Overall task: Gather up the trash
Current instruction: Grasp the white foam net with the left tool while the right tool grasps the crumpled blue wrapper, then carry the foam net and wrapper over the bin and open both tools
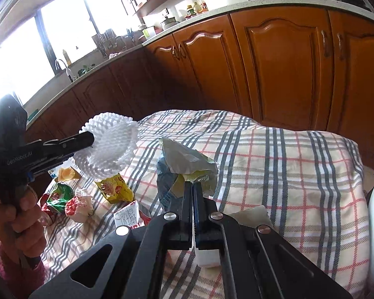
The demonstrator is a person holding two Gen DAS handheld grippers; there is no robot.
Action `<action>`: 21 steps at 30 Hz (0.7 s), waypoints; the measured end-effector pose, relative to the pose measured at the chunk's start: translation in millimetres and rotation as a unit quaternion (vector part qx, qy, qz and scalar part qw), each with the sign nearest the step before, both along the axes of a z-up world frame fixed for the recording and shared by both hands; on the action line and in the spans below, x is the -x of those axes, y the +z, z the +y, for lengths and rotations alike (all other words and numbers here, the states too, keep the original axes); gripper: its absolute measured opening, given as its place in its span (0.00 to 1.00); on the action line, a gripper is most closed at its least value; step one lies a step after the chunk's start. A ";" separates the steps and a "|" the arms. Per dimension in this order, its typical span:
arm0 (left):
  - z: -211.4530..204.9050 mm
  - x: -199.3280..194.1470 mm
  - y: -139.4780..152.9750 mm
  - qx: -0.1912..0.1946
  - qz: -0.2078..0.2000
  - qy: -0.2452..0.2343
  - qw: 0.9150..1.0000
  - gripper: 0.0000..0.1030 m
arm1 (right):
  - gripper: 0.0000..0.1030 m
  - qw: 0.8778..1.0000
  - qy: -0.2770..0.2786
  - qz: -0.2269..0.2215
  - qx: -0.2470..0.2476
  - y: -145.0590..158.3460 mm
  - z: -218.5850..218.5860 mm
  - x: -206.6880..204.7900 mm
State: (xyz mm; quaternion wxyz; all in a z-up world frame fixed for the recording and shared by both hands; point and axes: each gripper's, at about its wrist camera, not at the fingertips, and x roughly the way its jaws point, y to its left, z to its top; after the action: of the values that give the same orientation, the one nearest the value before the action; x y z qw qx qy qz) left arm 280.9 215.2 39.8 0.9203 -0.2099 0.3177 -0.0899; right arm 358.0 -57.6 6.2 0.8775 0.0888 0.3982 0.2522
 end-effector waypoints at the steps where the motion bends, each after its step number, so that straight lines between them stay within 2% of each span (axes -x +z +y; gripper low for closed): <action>1: -2.3 2.3 1.3 0.000 -0.001 -0.005 1.000 0.12 | 0.00 1.000 -0.004 -0.005 -0.003 5.1 -3.6 2.1; 8: -37.6 17.0 9.8 0.001 -0.008 -0.060 0.998 0.12 | 0.00 0.999 -0.042 -0.021 -0.015 21.6 -43.9 27.2; 14: -83.3 19.5 10.3 -0.004 -0.006 -0.118 0.993 0.12 | 0.00 0.996 -0.084 -0.015 -0.023 21.8 -87.2 48.7; 21: -129.4 9.9 7.8 -0.017 -0.001 -0.161 0.987 0.12 | 0.00 0.992 -0.126 -0.011 -0.020 21.6 -132.4 73.2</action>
State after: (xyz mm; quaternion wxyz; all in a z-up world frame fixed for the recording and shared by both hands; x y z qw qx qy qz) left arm 270.9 85.8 47.7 0.8973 -0.1408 0.3483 -0.2316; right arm 284.8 -190.0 27.8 0.9045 0.1529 0.3692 0.1488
